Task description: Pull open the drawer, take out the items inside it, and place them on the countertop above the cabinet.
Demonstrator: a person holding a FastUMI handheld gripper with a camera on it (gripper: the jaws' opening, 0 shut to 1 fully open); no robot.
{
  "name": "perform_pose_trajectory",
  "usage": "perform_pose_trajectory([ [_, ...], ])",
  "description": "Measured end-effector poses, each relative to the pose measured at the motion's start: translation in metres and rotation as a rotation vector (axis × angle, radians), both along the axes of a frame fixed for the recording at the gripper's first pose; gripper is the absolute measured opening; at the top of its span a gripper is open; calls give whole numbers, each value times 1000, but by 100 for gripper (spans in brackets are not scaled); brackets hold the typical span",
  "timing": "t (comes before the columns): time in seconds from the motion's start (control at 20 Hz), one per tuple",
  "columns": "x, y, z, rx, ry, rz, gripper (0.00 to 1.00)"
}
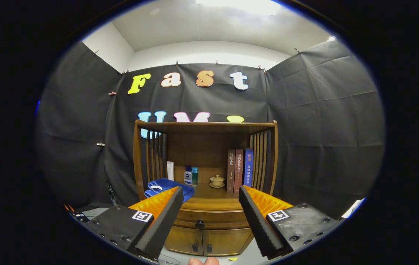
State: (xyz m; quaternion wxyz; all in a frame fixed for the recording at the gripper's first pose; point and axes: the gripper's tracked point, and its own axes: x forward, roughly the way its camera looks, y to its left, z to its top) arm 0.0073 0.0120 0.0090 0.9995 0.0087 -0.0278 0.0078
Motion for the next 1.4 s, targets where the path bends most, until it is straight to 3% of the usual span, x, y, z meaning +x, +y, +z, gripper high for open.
perform_pose_trajectory([
  [0.3,37,6,-41,30,9,-27,97],
  [0.65,101,9,-154,25,47,-90,98],
  [1.0,155,39,-268,50,141,-40,96],
  [1.2,175,52,-307,35,195,-8,86],
  [1.35,188,50,-318,26,219,-16,64],
  [1.4,192,50,-324,22,233,-24,64],
])
